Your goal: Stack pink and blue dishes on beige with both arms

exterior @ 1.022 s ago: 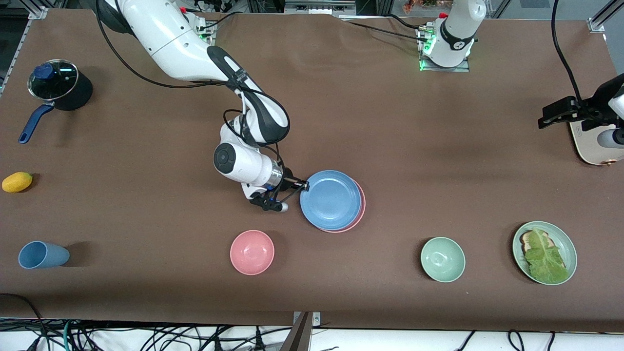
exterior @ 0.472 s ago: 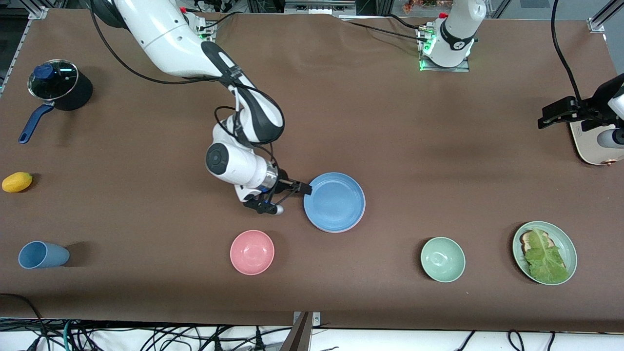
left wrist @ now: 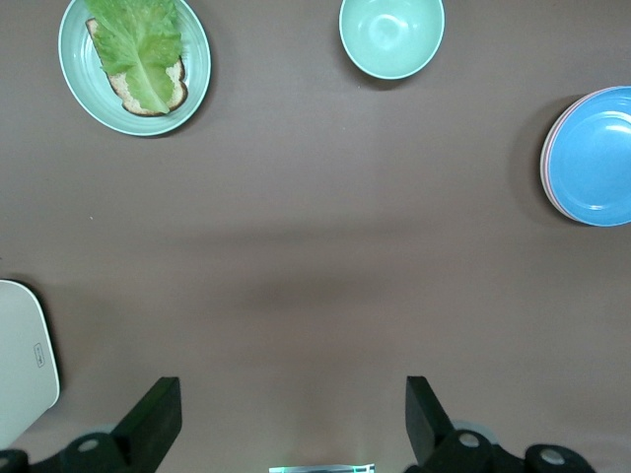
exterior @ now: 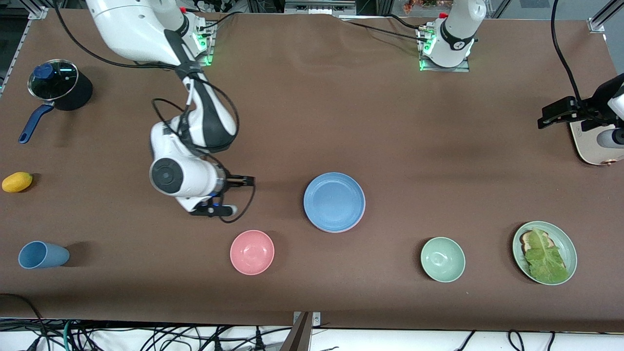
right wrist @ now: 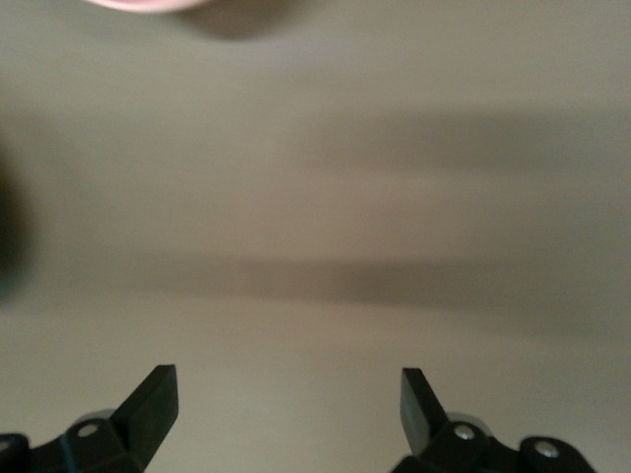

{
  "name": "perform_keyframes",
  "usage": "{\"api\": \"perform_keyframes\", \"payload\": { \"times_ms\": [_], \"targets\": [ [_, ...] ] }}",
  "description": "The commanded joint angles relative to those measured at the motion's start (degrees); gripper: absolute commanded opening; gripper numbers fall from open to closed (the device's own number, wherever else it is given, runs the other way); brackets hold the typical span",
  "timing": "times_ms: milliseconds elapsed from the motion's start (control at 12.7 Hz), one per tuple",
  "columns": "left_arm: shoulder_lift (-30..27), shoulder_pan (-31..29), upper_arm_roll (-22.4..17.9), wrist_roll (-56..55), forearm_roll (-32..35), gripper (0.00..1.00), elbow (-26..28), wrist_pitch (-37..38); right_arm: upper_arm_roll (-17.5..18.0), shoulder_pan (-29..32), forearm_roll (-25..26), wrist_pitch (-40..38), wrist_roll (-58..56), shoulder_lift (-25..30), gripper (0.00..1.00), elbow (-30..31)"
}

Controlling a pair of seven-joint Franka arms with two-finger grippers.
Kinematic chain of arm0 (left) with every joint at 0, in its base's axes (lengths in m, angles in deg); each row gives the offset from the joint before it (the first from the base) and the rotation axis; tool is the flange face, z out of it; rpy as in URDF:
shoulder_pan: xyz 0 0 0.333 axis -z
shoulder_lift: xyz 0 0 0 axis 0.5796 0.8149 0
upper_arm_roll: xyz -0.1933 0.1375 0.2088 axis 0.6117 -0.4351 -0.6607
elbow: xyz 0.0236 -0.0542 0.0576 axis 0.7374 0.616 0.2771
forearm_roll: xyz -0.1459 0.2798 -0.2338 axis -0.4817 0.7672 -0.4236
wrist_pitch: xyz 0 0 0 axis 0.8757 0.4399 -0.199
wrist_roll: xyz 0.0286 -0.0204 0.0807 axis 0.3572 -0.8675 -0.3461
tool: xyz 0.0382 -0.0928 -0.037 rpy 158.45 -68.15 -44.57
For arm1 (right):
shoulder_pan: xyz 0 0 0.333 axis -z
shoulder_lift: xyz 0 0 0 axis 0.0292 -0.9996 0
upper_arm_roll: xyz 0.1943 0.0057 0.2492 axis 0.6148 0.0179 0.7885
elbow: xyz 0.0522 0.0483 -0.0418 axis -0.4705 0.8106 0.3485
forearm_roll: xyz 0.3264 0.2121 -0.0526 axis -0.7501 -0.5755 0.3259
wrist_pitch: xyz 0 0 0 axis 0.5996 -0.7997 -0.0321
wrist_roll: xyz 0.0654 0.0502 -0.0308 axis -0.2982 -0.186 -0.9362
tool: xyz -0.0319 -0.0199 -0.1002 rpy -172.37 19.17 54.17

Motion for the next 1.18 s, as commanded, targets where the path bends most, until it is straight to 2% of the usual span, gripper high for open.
{"api": "perform_keyframes", "payload": {
  "times_ms": [0,236,708,865,1101],
  "targets": [
    [-0.3,0.0,0.0,-0.2,-0.8,1.00,0.1,-0.5,-4.6,-0.4,6.1,-6.1,-7.3,2.0,1.00,0.9],
    [-0.3,0.1,0.0,-0.1,-0.6,1.00,0.1,-0.5,-8.6,-0.4,9.3,-8.9,-10.6,5.7,1.00,0.9],
    [-0.2,0.1,0.0,0.0,-0.6,1.00,0.1,-0.5,-13.4,0.0,9.2,-9.9,-10.9,16.0,1.00,0.0],
    [-0.2,0.2,0.1,0.1,-0.6,1.00,0.0,-0.5,-12.7,2.2,9.2,-12.7,-10.6,18.7,1.00,-0.1],
    [-0.2,0.2,0.1,0.1,-0.6,1.00,0.0,-0.5,-6.6,9.9,9.2,-17.0,-10.6,24.1,1.00,0.3]
  ]
}}
